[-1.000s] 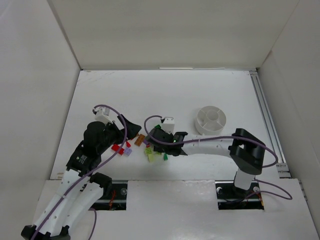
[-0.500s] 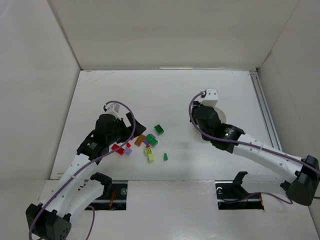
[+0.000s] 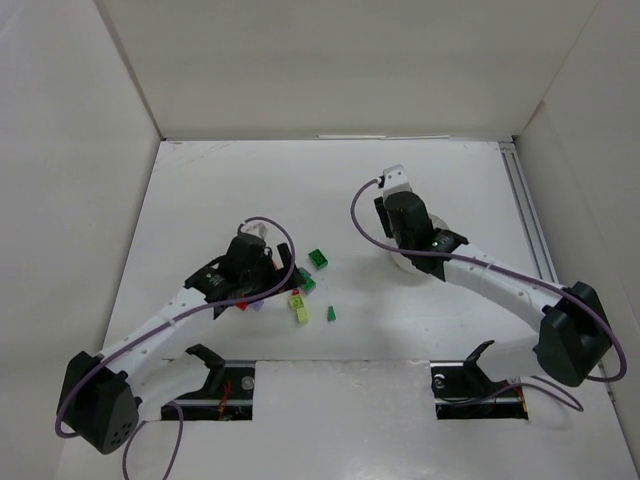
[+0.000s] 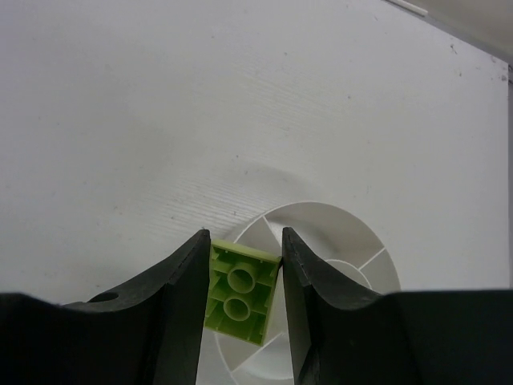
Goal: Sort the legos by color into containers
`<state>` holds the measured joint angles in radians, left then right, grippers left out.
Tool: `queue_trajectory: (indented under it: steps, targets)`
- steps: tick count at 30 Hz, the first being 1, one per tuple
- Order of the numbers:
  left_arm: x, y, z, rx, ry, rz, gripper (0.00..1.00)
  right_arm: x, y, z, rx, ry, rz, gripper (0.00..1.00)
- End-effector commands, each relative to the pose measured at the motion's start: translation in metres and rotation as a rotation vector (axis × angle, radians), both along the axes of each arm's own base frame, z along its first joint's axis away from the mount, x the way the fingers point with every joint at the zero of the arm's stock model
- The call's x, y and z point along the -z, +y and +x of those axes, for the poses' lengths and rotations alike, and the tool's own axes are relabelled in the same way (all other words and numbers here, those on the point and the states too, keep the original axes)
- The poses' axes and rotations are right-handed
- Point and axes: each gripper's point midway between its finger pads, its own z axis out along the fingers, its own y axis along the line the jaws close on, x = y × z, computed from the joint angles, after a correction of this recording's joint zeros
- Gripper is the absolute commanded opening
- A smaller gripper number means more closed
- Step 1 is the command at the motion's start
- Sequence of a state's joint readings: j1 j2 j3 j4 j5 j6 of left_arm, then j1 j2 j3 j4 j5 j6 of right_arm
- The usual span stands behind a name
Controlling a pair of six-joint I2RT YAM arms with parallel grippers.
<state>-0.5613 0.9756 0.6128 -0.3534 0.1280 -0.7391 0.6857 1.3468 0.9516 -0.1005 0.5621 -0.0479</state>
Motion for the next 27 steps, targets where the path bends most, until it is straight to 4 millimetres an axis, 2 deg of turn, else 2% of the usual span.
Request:
queue_trajectory:
  steps: [1,7,10,17,21,22,23,27]
  targets:
    - [-0.013,-0.003,0.000,-0.025,-0.026,-0.025,1.00,-0.036,-0.006,0.016,0.049,-0.104,0.011,0.21]
    - [0.003,0.003,-0.008,-0.045,0.009,0.002,1.00,-0.011,-0.028,0.019,0.121,-0.062,-0.014,0.23]
    - [0.013,0.004,-0.009,-0.045,0.042,0.026,1.00,0.001,-0.025,0.018,0.111,-0.035,-0.019,0.24]
    - [0.020,-0.006,-0.019,-0.025,0.082,0.047,0.99,0.009,-0.026,0.017,0.111,-0.020,-0.032,0.30]
    - [0.027,-0.003,-0.024,-0.046,0.105,0.081,0.99,0.008,-0.030,0.015,0.136,-0.027,-0.021,0.40]
    - [0.030,-0.001,-0.026,-0.054,0.116,0.101,0.99,0.009,-0.030,0.013,0.128,-0.024,-0.018,0.49]
    - [0.032,0.001,-0.026,-0.069,0.120,0.110,0.99,0.009,-0.028,0.013,0.118,-0.021,-0.014,0.53]
    - [0.033,0.003,-0.028,-0.090,0.126,0.119,0.99,0.007,-0.025,0.010,0.091,-0.021,0.005,0.65]
